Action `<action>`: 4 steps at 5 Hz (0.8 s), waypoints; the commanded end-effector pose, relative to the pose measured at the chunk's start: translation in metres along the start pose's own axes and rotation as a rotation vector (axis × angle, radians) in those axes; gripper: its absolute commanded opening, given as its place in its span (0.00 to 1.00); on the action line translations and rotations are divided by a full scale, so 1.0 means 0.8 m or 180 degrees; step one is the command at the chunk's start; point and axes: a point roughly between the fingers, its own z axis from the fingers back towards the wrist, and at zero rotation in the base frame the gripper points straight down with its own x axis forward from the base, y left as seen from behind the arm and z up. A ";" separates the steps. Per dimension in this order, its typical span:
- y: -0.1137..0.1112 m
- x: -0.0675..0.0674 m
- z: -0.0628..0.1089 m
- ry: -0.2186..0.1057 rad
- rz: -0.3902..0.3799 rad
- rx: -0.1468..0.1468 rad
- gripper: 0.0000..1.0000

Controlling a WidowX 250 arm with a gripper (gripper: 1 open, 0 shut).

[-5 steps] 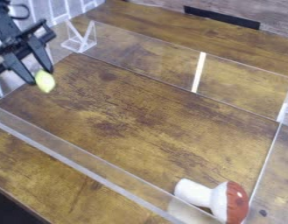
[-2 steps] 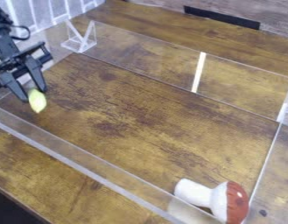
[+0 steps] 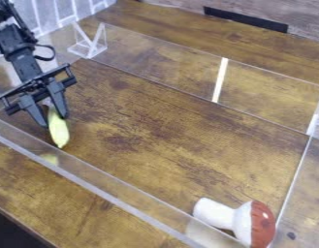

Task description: Move the green spoon to the left

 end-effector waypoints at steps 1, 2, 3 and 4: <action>-0.018 -0.004 0.009 -0.0132 -0.0103 0.0040 0.00; -0.015 -0.001 0.009 -0.0068 -0.0122 0.0112 0.00; -0.014 0.002 0.009 -0.0013 -0.0113 0.0164 0.00; -0.013 0.003 0.009 0.0054 -0.0076 0.0183 0.00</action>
